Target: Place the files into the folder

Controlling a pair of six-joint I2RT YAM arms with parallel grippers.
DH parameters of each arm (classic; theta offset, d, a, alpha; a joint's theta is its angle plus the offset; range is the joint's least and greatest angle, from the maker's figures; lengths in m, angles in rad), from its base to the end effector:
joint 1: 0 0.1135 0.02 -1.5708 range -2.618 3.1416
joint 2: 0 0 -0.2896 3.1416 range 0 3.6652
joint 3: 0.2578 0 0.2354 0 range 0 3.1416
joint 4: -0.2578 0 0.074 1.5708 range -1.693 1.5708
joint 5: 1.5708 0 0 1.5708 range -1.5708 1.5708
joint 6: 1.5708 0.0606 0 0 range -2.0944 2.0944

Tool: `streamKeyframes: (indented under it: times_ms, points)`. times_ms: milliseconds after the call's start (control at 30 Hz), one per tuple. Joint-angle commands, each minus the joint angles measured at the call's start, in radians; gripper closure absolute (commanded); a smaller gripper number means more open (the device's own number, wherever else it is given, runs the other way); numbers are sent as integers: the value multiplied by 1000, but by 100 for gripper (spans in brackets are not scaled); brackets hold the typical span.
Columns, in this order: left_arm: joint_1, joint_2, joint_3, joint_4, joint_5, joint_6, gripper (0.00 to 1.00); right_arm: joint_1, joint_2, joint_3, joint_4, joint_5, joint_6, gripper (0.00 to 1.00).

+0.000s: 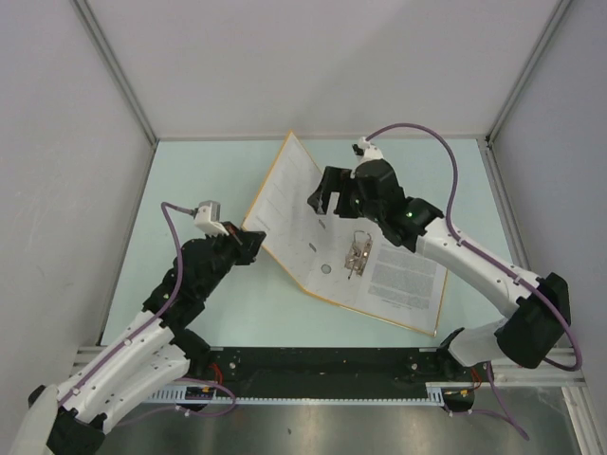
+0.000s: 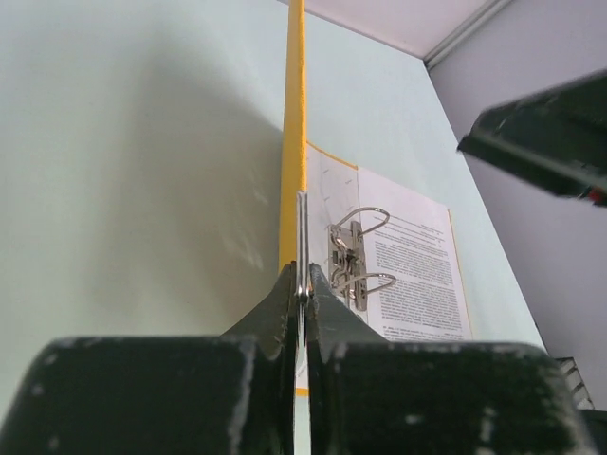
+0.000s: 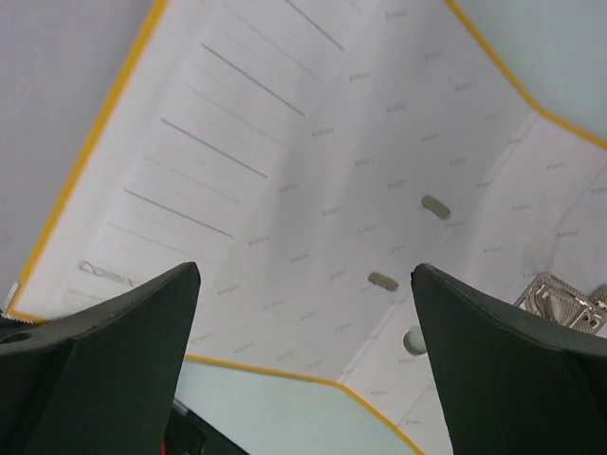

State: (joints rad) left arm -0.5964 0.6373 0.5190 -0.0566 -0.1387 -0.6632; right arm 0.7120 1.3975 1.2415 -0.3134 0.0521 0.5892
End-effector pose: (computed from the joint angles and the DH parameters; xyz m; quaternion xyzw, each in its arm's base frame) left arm 0.1307 -0.0786 0.2952 -0.0700 0.7624 -0.3347 0.5494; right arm 0.2475 0.2094 0.3618 -0.0387 0.8511 0.2992 0.4297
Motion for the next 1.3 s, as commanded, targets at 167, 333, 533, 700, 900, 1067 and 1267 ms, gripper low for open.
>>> streamKeyframes:
  times_ms: [167, 333, 533, 700, 900, 1067, 1267]
  points:
    - [-54, -36, 150, -71, -211, 271, 100, 141, 219, 401, -196, 302, 29, 0]
    - [-52, -59, 153, -72, -220, 447, 100, 162, 313, 588, -248, 360, 113, 0]
    - [-54, -45, 139, -32, -142, 439, 100, 222, 561, 971, -413, 457, 136, 6]
    - [-56, -34, 141, -32, -147, 455, 100, 248, 718, 1202, -521, 499, 179, 15]
    - [-57, -30, 151, -35, -141, 461, 100, 268, 721, 1153, -573, 558, 212, 43]
    - [-56, -28, 176, -92, -133, 426, 74, 265, 687, 1103, -563, 563, 228, 78]
    - [-56, -56, 271, -225, -73, 329, 11, 205, 519, 831, -379, 385, 250, 94]
